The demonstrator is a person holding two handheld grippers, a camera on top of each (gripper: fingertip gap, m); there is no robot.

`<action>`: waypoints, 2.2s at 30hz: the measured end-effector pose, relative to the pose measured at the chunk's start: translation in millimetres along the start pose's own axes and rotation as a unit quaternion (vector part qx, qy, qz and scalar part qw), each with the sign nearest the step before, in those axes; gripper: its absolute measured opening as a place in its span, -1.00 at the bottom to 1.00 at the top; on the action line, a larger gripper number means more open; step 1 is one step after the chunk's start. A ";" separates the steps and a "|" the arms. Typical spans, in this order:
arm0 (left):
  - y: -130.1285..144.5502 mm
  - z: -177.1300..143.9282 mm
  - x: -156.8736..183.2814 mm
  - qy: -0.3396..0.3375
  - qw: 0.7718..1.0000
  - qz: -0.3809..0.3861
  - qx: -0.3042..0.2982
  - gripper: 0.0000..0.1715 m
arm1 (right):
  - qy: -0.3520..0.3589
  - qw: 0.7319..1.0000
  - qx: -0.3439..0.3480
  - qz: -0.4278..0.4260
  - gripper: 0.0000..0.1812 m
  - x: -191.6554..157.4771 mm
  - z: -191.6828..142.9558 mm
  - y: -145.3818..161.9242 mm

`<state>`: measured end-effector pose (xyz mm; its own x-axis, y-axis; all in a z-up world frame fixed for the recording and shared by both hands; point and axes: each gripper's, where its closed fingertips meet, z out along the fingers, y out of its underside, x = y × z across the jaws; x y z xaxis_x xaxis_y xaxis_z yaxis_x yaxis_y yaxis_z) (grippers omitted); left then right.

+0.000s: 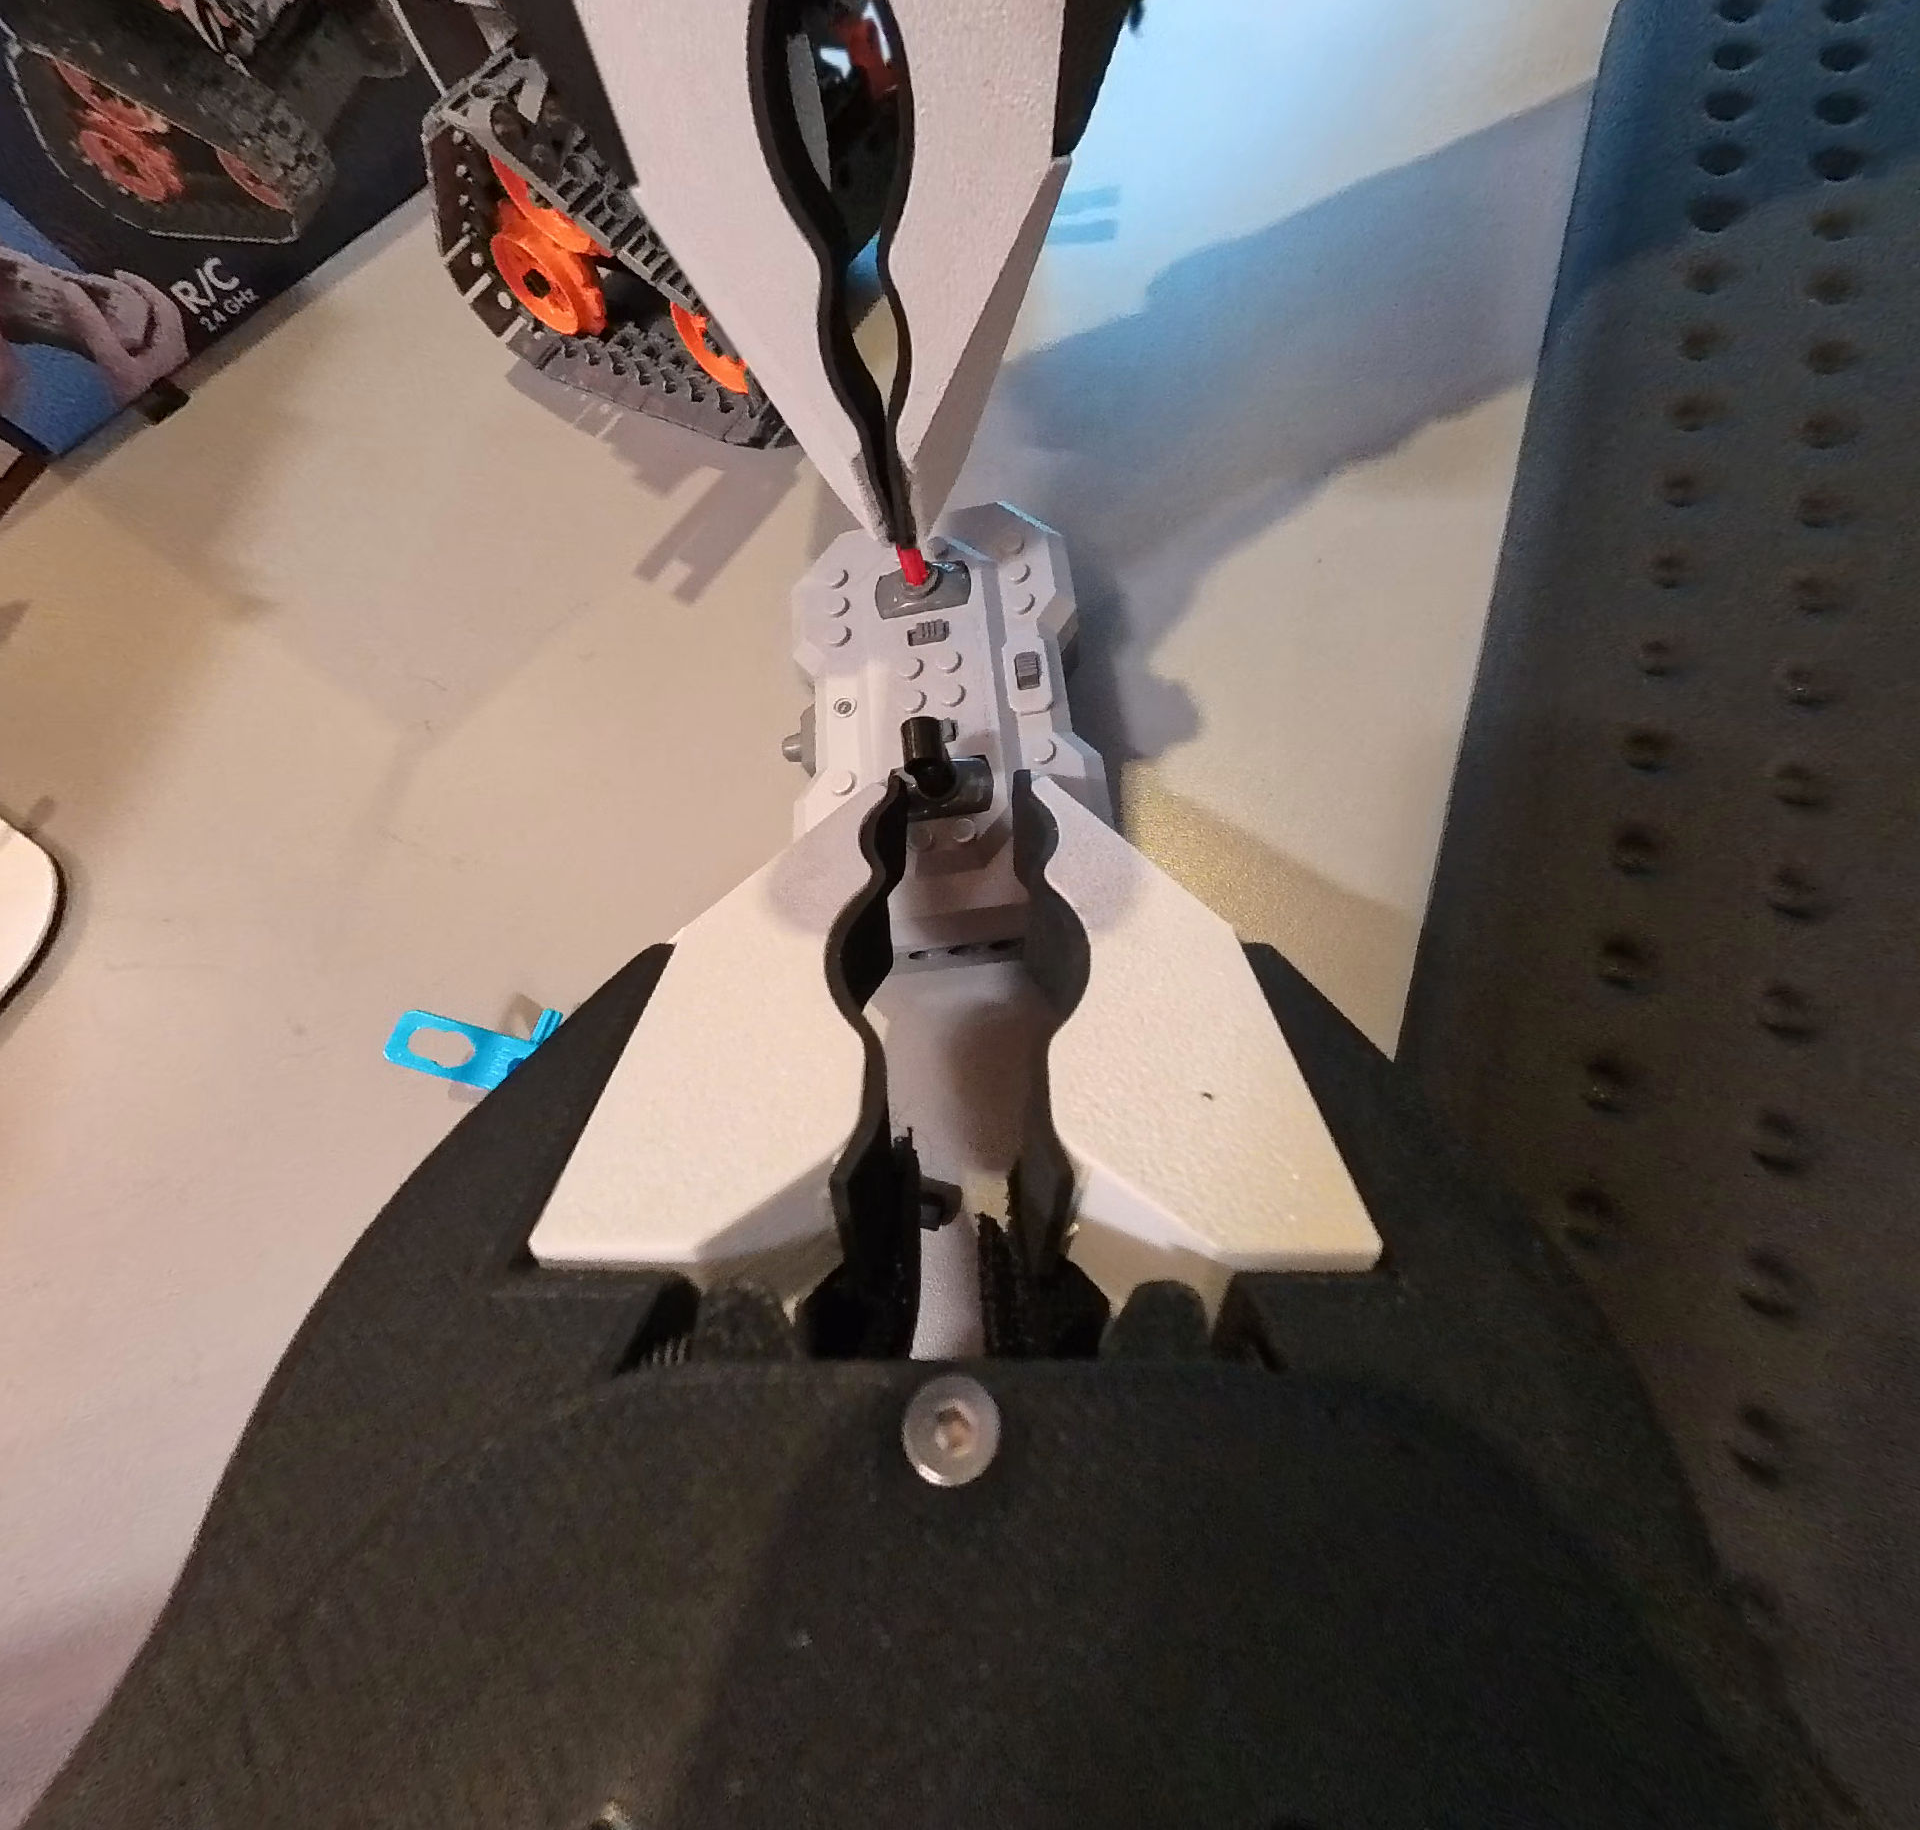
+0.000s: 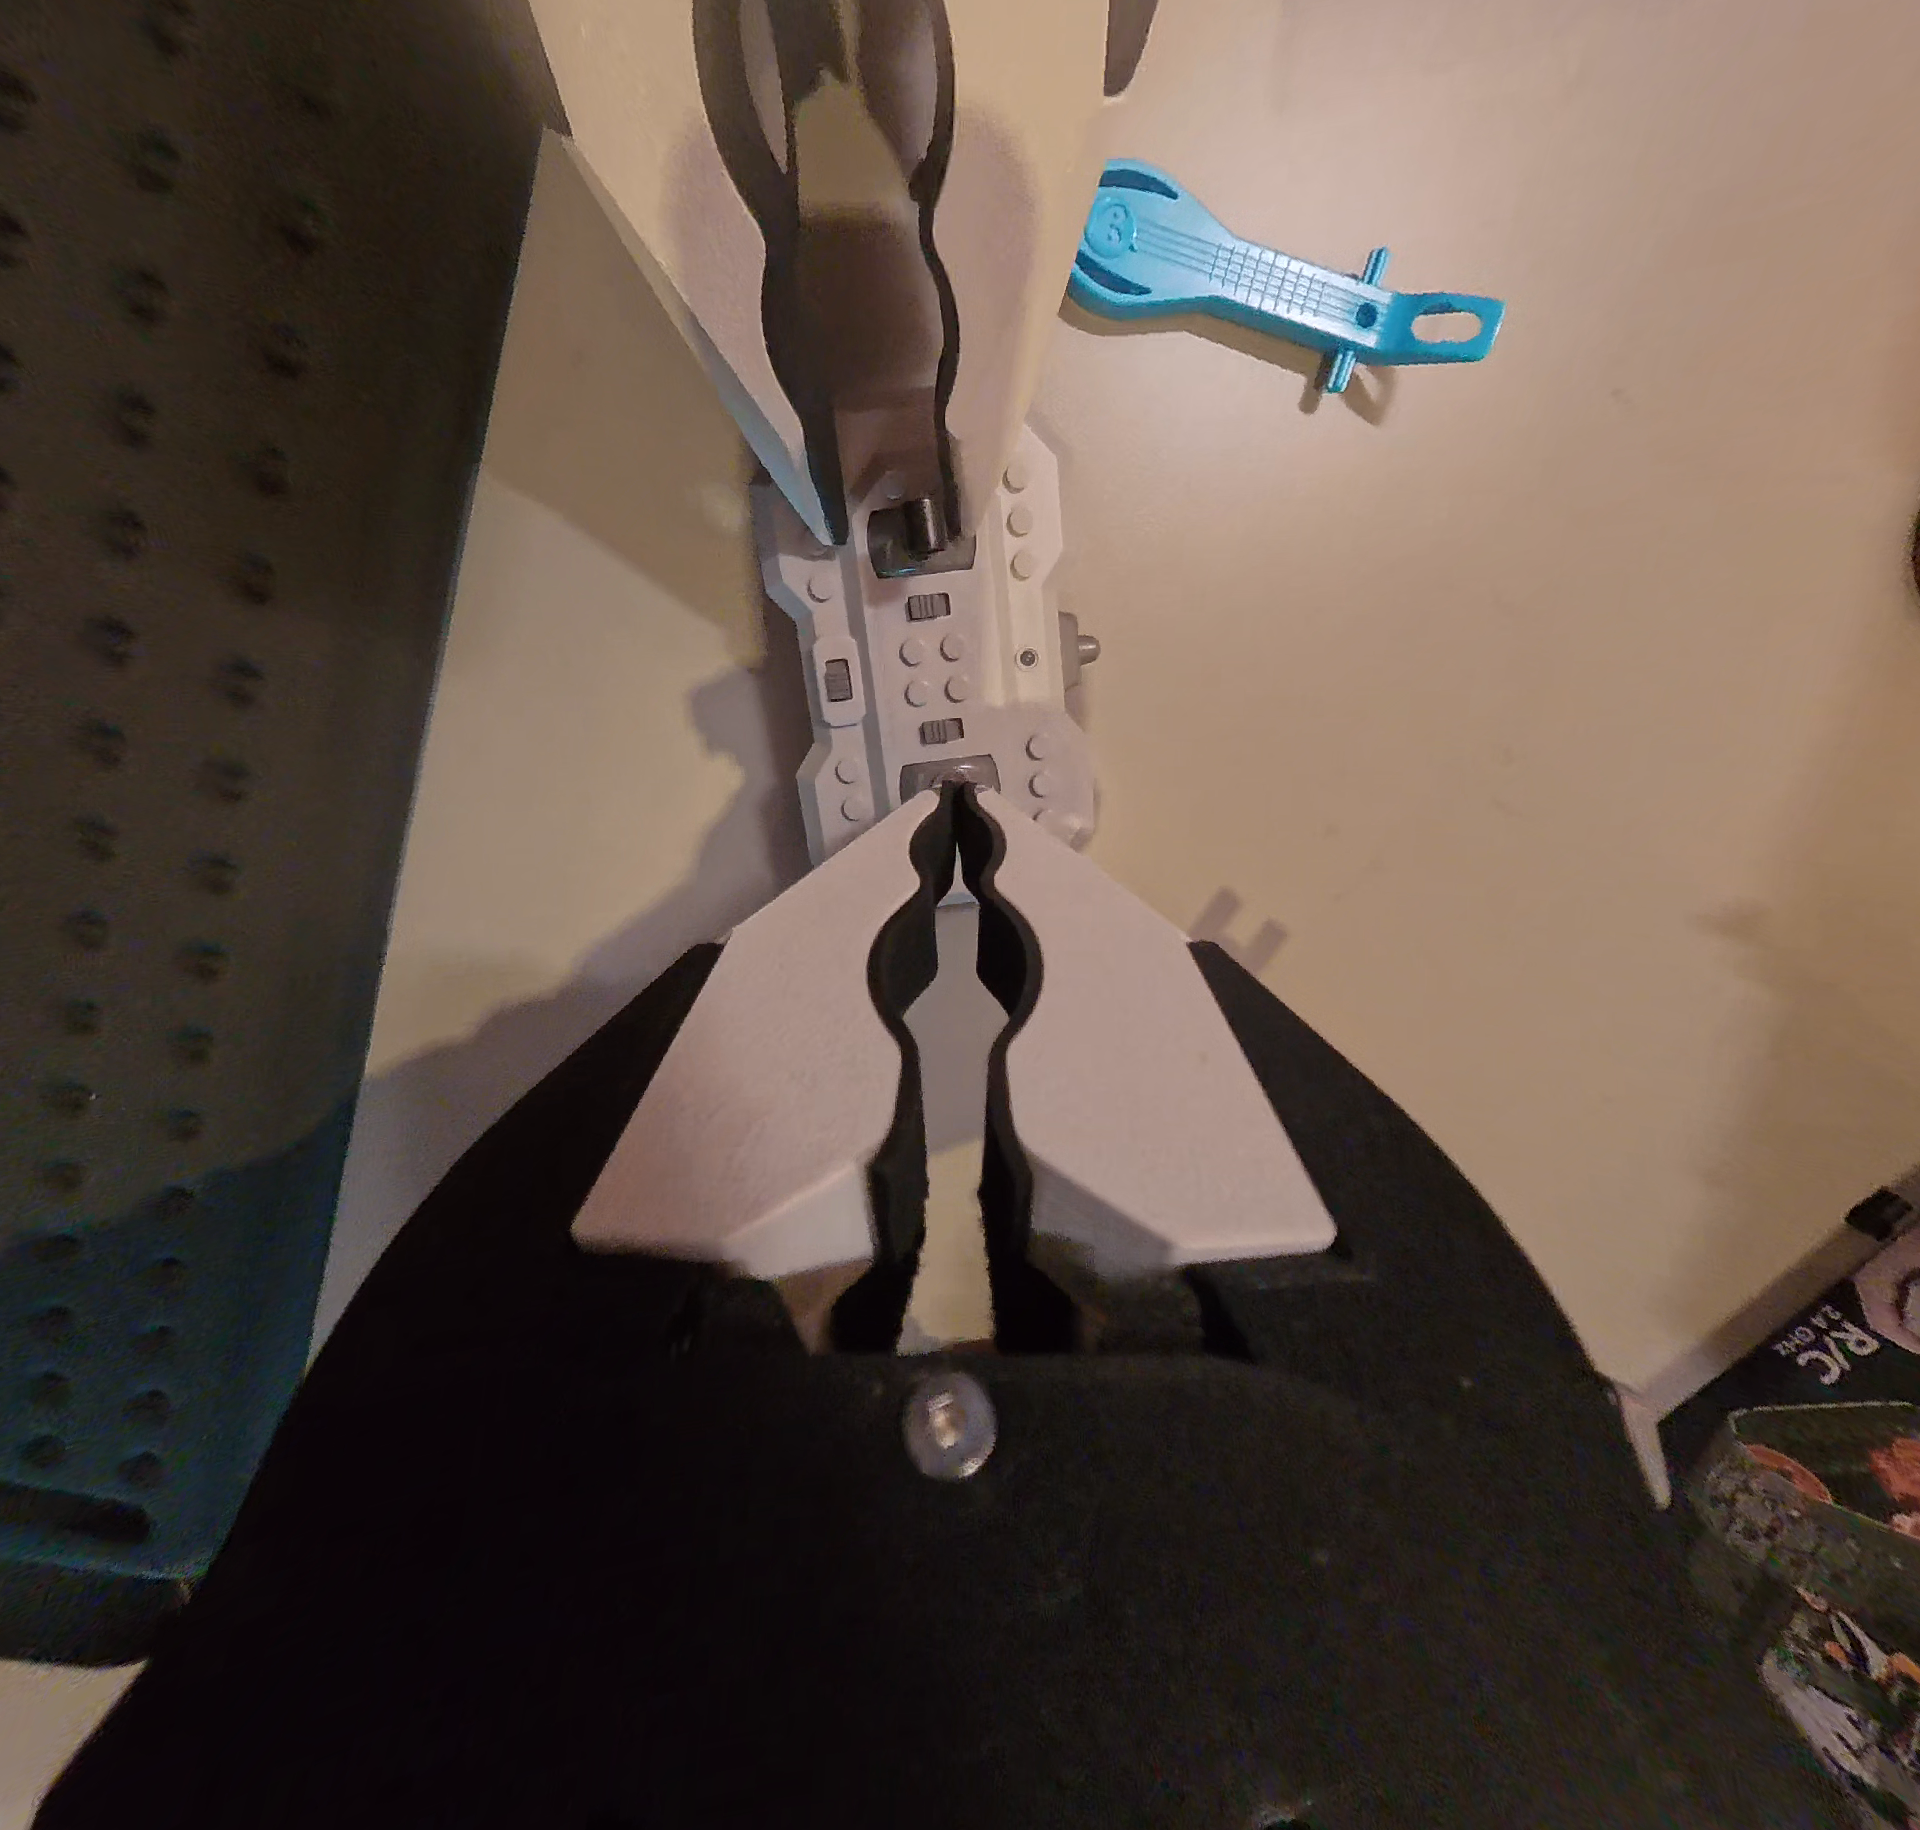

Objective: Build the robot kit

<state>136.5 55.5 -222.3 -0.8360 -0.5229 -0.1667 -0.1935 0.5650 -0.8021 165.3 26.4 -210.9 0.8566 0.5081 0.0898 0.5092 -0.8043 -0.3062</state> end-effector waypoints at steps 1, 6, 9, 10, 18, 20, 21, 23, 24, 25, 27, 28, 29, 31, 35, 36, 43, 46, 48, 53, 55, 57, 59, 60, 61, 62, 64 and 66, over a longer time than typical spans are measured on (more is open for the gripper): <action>0.0 0.0 0.0 0.000 1.000 0.000 0.000 -0.79 | 0.005 1.000 -0.008 -0.003 -1.00 1.9 -0.3 0.7; 0.0 0.1 0.1 -0.001 1.000 0.001 0.000 -0.79 | 0.004 1.000 -0.017 -0.004 -1.00 3.0 0.2 2.8; -0.1 0.0 0.2 -0.001 1.000 0.001 0.000 -0.79 | 0.001 1.000 -0.009 -0.005 -1.00 1.4 -0.7 0.3; -0.1 0.0 0.1 -0.002 1.000 0.001 0.000 -0.79 | 0.001 1.000 -0.006 -0.006 -1.00 0.7 -1.3 -0.6; -0.2 0.2 0.1 -0.003 1.000 0.000 0.000 -0.79 | -0.003 1.000 -0.021 -0.010 -1.00 -0.1 -0.5 3.8; -0.2 0.2 0.0 -0.003 1.000 0.000 0.000 -0.79 | -0.002 1.000 -0.019 -0.010 -1.00 0.2 -0.6 3.4; -0.2 0.2 0.0 -0.003 1.000 0.000 0.000 -0.79 | -0.001 1.000 -0.018 -0.010 -1.00 0.6 -0.7 3.5; -0.2 0.2 0.0 -0.002 1.000 0.000 0.000 -0.79 | -0.002 1.000 -0.014 -0.010 -1.00 0.8 -1.2 1.9; -0.2 0.2 0.0 -0.002 1.000 0.000 0.000 -0.79 | -0.001 1.000 -0.017 -0.011 -1.00 0.9 -1.1 2.3; -0.3 0.2 0.0 -0.002 1.000 -0.001 0.000 -0.78 | 0.000 1.000 -0.018 -0.014 -1.00 1.1 -1.2 1.9; -0.2 0.2 0.0 -0.002 1.000 0.000 0.000 -0.79 | -0.002 1.000 -0.024 -0.013 -1.00 1.2 -0.9 3.8; -0.3 0.1 0.0 -0.002 1.000 0.000 0.000 -0.79 | -0.004 1.000 -0.021 -0.013 -1.00 0.6 -1.1 2.8; -0.2 0.1 0.1 -0.002 1.000 0.000 0.000 -0.79 | -0.006 1.000 -0.020 -0.013 -1.00 0.3 -0.8 2.5; -0.2 0.1 0.1 -0.002 1.000 0.000 0.001 -0.79 | -0.005 1.000 -0.021 -0.014 -1.00 0.3 -0.7 2.0; -0.3 0.1 0.1 -0.002 1.000 0.000 0.000 -0.79 | -0.006 0.999 -0.029 -0.019 -1.00 -0.5 -0.5 2.1; -0.3 0.1 0.2 -0.002 1.000 0.000 0.000 -0.79 | -0.006 0.999 -0.033 -0.021 -1.00 -0.7 -0.5 2.2; -0.3 0.3 0.2 -0.003 1.000 0.001 -0.001 -0.79 | -0.007 0.998 -0.061 -0.033 -1.00 -1.3 -0.3 2.4; -0.3 0.4 0.1 -0.003 1.000 0.001 -0.001 -0.79 | -0.009 0.997 -0.074 -0.037 -1.00 -2.3 0.0 2.7; -0.2 0.4 0.1 -0.003 1.000 0.001 -0.001 -0.79 | -0.010 0.996 -0.081 -0.037 -1.00 -2.0 0.0 3.4; -0.1 0.6 0.1 -0.004 1.000 0.002 -0.001 -0.79 | -0.011 0.995 -0.090 -0.033 -1.00 -1.7 1.7 4.3; -0.2 0.6 0.1 -0.003 1.000 -0.001 0.002 -0.79 | -0.011 0.995 -0.091 -0.032 -1.00 -1.6 2.1 4.3; 0.1 -0.9 -1.6 -0.008 1.000 -0.002 0.002 -0.76 | -0.010 0.995 -0.089 -0.030 -1.00 -1.5 2.2 4.2; -1.3 -13.5 -15.8 -0.053 0.999 0.002 0.001 -0.77 | 0.004 0.997 -0.076 -0.029 -1.00 -1.3 1.4 -0.4; -2.2 -24.5 -18.2 -0.057 0.998 -0.003 0.003 -0.75 | 0.007 0.999 -0.050 -0.018 -1.00 -2.9 -3.4 -8.2; -0.7 -37.0 -22.0 -0.065 0.998 -0.011 0.002 -0.73 | 0.030 0.999 -0.027 -0.009 -0.87 1.6 -12.4 -15.2; 4.6 -49.8 -27.6 -0.081 0.997 -0.016 -0.008 -0.70 | 0.054 0.998 -0.014 -0.010 -0.83 4.6 -21.7 -18.4; 24.0 -70.7 -35.7 -0.108 0.993 -0.013 -0.048 -0.68 | 0.071 0.997 0.004 -0.002 -0.78 1.4 -33.1 -18.5; 45.2 -81.6 -36.2 -0.116 0.989 -0.016 -0.087 -0.67 | 0.084 0.996 0.005 0.002 -0.80 -3.7 -35.9 -11.3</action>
<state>116.1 152.0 -205.8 -0.6912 -0.6631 -0.2872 -0.3201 0.6373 -0.7010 159.4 22.6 -173.8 0.8609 0.4451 0.2463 0.5055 -0.8030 -0.3158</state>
